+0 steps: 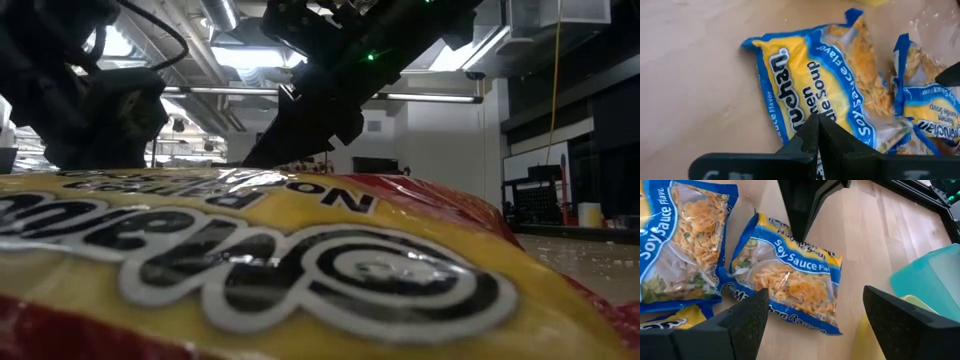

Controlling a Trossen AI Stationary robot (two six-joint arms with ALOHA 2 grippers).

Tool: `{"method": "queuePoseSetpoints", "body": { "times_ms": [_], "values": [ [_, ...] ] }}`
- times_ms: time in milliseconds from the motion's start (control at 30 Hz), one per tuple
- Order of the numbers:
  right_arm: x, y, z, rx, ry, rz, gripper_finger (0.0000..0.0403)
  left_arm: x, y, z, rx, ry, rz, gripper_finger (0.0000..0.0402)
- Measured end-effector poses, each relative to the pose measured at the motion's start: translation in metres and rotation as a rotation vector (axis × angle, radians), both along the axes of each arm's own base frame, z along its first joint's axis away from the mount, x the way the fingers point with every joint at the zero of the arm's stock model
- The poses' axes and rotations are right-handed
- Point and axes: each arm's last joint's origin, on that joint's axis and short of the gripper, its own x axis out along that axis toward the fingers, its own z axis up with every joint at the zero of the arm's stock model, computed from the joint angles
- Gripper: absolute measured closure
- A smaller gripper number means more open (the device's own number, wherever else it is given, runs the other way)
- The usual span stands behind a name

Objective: Sort Maruchan noodles
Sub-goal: Put the top left blue noodle pack into the green bin

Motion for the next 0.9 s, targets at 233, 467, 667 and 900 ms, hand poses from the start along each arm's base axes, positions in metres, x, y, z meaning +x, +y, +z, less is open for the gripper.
{"method": "queuePoseSetpoints", "body": {
  "times_ms": [233,467,667,900],
  "values": [
    [-0.002,-0.002,-0.002,-0.134,0.05,0.052,0.0095,-0.004,0.0,-0.01,-0.029,0.093,-0.012,0.0401],
    [-0.002,-0.002,-0.002,-0.271,0.076,0.161,0.0095,-0.004,0.001,-0.011,-0.013,0.094,-0.007,0.0401],
    [0.005,-0.001,0.006,-0.349,-0.003,0.241,0.0095,-0.004,0.001,-0.011,-0.003,0.093,-0.011,0.0401],
    [0.011,-0.017,0.008,-0.493,-0.004,0.429,0.0095,-0.002,0.006,-0.011,0.041,0.096,-0.032,0.0401]
  ]
}}
